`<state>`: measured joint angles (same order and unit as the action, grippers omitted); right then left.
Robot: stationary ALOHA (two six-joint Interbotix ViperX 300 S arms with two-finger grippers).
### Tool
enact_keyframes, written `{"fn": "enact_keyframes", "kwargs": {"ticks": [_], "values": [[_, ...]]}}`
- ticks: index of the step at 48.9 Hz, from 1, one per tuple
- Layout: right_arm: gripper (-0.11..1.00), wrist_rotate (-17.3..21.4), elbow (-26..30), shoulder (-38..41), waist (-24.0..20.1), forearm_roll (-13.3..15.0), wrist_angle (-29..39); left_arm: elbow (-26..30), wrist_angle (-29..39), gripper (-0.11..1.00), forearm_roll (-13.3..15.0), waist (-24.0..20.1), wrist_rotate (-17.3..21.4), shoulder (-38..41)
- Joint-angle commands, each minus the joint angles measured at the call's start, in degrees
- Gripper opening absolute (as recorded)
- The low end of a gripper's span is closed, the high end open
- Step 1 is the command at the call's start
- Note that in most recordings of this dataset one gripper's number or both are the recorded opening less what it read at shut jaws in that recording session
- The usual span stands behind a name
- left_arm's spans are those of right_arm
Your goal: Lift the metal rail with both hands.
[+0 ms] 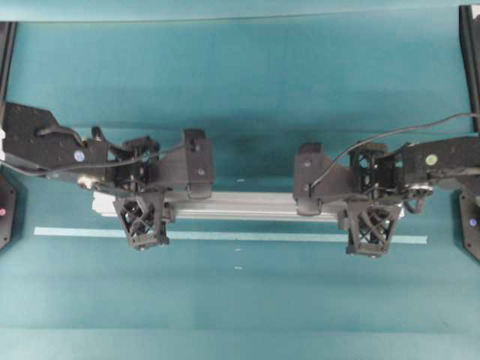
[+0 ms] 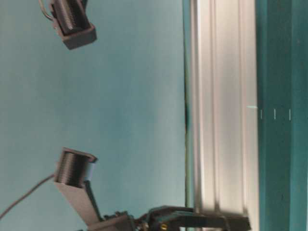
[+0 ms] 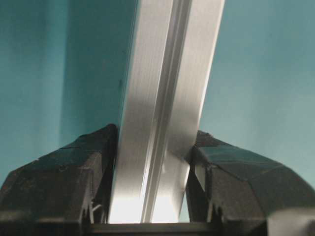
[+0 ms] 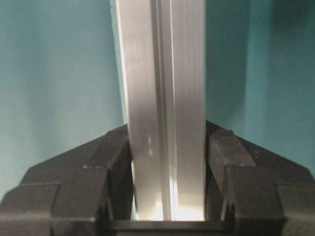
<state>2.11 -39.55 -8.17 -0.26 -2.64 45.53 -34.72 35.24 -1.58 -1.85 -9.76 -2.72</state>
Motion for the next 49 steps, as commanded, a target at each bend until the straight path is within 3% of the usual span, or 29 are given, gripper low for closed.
{"fn": "enact_keyframes", "kwargs": {"ticks": [1,49], "values": [[0.36,-0.2,0.4,0.6,-1.1,-0.1,-1.8,-0.2,-1.8,0.35,0.1,-0.4,-2.7,-0.6],[0.36,-0.2,-3.2,5.2,-2.8,-0.1,-10.6,-3.3,-5.8,0.35,0.1,1.2,-3.0,3.2]]}}
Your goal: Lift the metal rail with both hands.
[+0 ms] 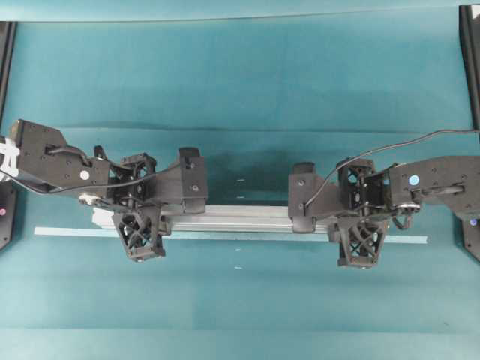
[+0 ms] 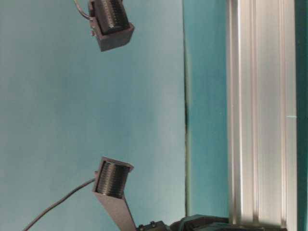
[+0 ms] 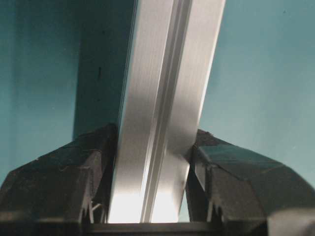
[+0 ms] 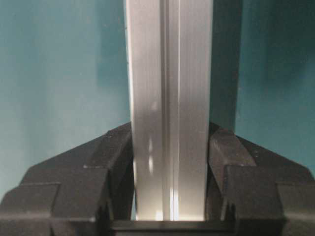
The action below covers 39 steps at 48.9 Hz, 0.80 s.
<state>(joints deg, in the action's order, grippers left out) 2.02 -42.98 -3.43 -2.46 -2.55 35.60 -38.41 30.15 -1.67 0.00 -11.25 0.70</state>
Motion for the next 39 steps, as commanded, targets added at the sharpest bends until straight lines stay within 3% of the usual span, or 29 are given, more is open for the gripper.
{"fn": "enact_keyframes", "kwargs": {"ticks": [1,32,39], "values": [[0.36,-0.1,0.3,0.5,-0.7,-0.2,-0.9,0.4,-0.9,0.35,0.4,-0.6,-1.5,-0.2],[0.36,-0.2,-0.2,3.1,-0.6,0.1,-4.4,0.2,-2.6,0.35,0.4,-0.8,-1.5,1.7],[0.36,-1.8,-0.2,3.3,-0.3,0.1,-4.9,0.0,-2.7,0.35,0.4,-0.7,-1.5,1.6]]}}
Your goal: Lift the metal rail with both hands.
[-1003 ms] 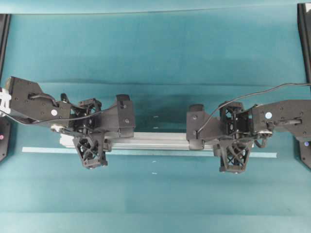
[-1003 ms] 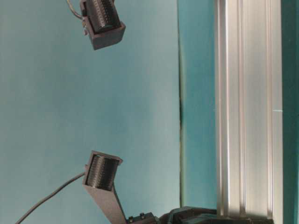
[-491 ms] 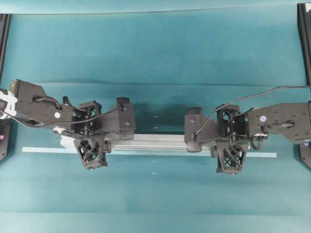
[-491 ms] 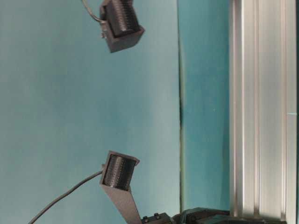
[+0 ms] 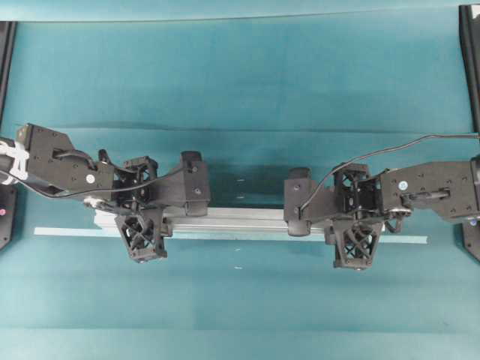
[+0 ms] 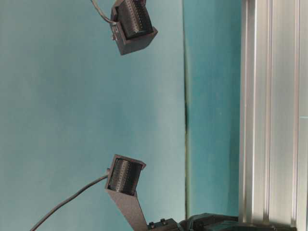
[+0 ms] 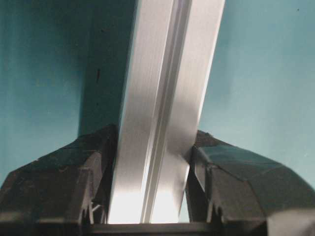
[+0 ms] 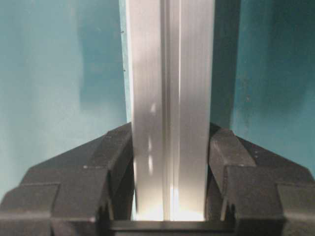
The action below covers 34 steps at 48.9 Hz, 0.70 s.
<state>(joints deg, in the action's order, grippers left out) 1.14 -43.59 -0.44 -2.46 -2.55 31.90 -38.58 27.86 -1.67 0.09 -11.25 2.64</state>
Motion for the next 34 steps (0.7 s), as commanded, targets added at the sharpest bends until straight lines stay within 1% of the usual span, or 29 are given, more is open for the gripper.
{"fn": "enact_keyframes", "kwargs": {"ticks": [1,9,31,33,34], "values": [[0.36,-1.2,0.4,0.3,-0.1,0.1,-1.2,0.2,-0.4,0.35,0.2,-0.8,-1.5,-0.3],[0.36,-2.4,0.4,0.3,1.1,0.1,-1.6,-0.2,-2.0,0.35,0.2,-0.6,-1.4,-0.4],[0.37,-2.2,0.6,0.3,1.6,-0.3,-2.6,-0.3,-4.0,0.35,0.4,-0.4,-1.4,-0.4],[0.38,-2.1,0.6,0.3,1.6,-0.4,-2.7,-0.3,-4.0,0.39,0.2,-0.5,-1.4,-0.4],[0.40,-2.1,0.6,0.4,1.7,-0.4,-2.7,-0.3,-4.0,0.44,0.2,-0.4,-1.4,-0.4]]}}
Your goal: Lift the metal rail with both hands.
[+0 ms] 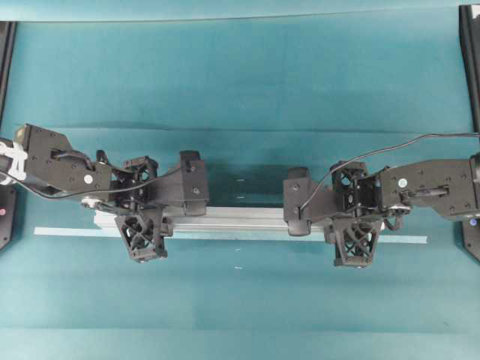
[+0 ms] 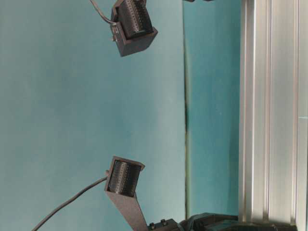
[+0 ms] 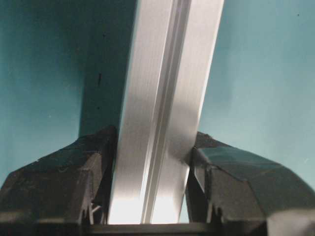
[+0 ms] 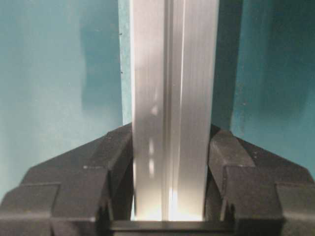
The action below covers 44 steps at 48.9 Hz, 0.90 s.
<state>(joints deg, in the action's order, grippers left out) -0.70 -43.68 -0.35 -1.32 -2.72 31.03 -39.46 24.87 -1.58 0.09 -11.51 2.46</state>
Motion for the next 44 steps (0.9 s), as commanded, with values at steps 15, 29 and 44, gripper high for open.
{"fn": "enact_keyframes", "kwargs": {"ticks": [15,29,44], "values": [[0.99,-0.4,0.4,0.1,0.1,-0.6,-2.5,-0.1,-1.0,0.94,0.3,-0.4,-1.1,-0.4],[0.98,0.5,0.3,-0.1,0.4,-0.5,-3.2,-0.8,-1.0,0.94,0.1,-0.4,-1.1,-0.7],[0.98,0.5,0.8,-5.4,2.4,-0.6,-3.8,-1.8,-1.8,0.93,0.3,-0.4,-1.2,-4.0]]}}
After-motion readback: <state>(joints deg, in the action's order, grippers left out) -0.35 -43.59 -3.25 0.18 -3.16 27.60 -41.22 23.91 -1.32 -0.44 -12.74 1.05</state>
